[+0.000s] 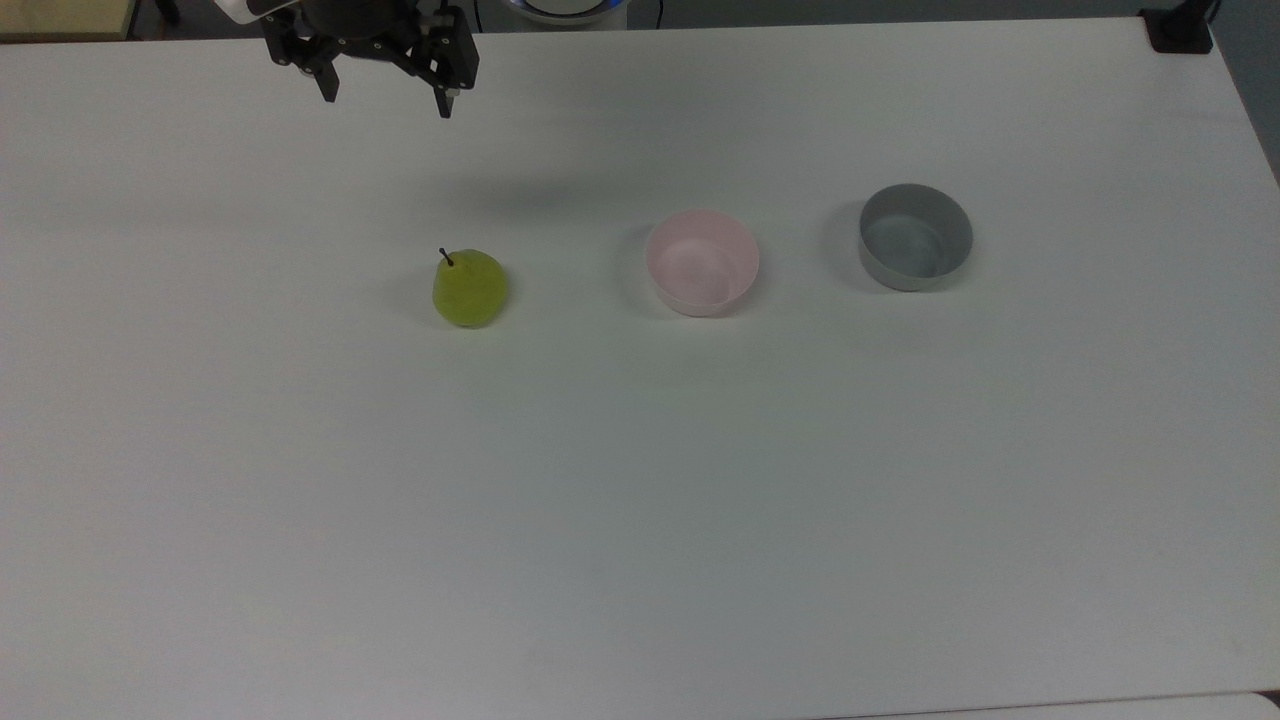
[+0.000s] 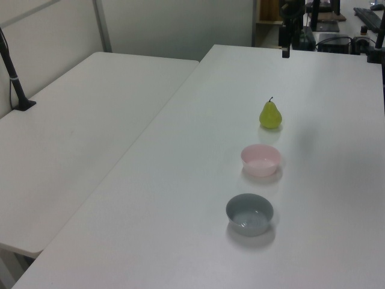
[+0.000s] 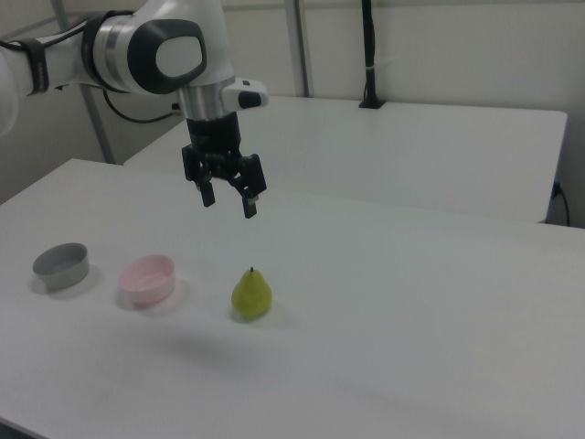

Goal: Place the pear in the bowl
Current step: 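Move the open gripper over the yellow-green pear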

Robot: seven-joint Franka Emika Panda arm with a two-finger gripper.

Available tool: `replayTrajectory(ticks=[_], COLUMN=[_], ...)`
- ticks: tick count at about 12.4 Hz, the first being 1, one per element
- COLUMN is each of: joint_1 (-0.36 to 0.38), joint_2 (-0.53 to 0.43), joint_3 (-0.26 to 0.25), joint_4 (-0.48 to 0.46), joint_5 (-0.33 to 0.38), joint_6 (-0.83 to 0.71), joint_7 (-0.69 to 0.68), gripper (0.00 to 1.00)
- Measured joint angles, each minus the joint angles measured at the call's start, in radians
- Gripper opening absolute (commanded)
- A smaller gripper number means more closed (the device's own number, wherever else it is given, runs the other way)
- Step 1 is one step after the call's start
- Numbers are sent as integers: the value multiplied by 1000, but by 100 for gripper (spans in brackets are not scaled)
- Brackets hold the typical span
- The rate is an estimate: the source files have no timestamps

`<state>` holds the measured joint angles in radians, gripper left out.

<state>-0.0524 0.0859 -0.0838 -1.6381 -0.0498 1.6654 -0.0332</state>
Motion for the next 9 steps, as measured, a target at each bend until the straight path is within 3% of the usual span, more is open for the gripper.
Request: replayTrajectory(ticks=[9], joint_1=[5], joint_2=[8], joint_3=[8], joint_4=[-1], joint_5=[16], joint_6=[-1], joint_7=[0], gripper=[100])
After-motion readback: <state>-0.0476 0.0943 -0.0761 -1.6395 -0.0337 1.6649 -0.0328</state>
